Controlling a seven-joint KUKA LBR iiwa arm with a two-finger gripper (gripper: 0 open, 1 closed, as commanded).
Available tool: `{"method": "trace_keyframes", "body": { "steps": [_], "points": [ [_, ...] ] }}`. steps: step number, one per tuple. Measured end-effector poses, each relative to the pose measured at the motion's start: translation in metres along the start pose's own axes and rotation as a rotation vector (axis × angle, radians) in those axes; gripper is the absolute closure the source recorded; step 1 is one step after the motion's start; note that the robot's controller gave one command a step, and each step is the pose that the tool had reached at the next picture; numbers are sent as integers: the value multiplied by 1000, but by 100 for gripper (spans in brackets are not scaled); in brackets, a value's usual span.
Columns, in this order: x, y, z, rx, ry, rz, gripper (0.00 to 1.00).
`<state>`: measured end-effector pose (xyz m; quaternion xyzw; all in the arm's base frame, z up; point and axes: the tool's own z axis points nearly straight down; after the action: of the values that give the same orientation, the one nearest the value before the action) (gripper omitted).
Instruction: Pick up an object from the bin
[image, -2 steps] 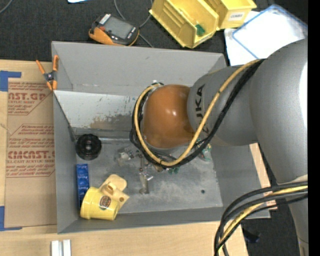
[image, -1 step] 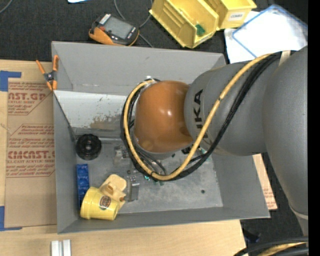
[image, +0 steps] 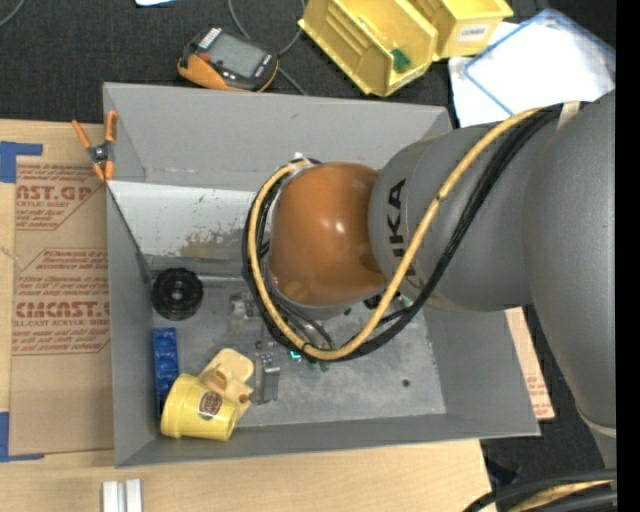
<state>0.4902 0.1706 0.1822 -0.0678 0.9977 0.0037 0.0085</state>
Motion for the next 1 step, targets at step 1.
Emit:
{"method": "trace_keyframes", "body": {
  "steps": [1],
  "points": [
    [4,-42,52,1,2,-239,0]
  ]
}}
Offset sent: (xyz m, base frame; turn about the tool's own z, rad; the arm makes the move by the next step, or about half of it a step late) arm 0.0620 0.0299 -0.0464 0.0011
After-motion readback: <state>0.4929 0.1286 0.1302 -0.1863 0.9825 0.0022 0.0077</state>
